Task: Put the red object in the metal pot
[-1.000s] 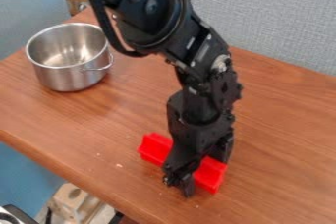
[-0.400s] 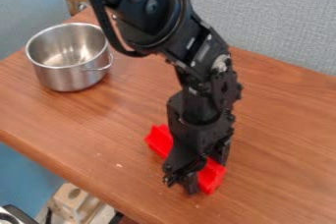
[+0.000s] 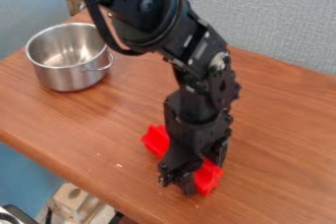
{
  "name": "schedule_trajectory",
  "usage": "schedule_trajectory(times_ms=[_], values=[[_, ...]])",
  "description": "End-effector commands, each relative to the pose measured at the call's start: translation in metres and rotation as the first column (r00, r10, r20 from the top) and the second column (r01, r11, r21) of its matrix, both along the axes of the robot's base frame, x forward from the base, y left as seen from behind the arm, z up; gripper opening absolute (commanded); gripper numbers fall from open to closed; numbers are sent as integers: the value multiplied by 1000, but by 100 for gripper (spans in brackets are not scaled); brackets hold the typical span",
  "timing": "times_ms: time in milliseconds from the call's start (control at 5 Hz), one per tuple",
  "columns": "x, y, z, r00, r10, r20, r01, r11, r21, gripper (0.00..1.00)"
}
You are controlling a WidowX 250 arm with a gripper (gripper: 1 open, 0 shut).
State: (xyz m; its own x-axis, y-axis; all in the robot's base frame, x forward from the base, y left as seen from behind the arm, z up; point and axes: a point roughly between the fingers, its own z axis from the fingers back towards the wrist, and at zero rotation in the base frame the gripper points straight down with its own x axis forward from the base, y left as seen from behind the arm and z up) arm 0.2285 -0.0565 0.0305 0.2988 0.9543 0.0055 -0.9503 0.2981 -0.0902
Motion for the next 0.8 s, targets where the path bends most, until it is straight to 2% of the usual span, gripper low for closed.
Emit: schedule_trajectory(times_ms=[0, 600], values=[[3, 3, 13, 999, 3, 41, -3, 1000, -7, 0], [0, 6, 20, 999, 0, 41, 0, 1000, -5, 0]])
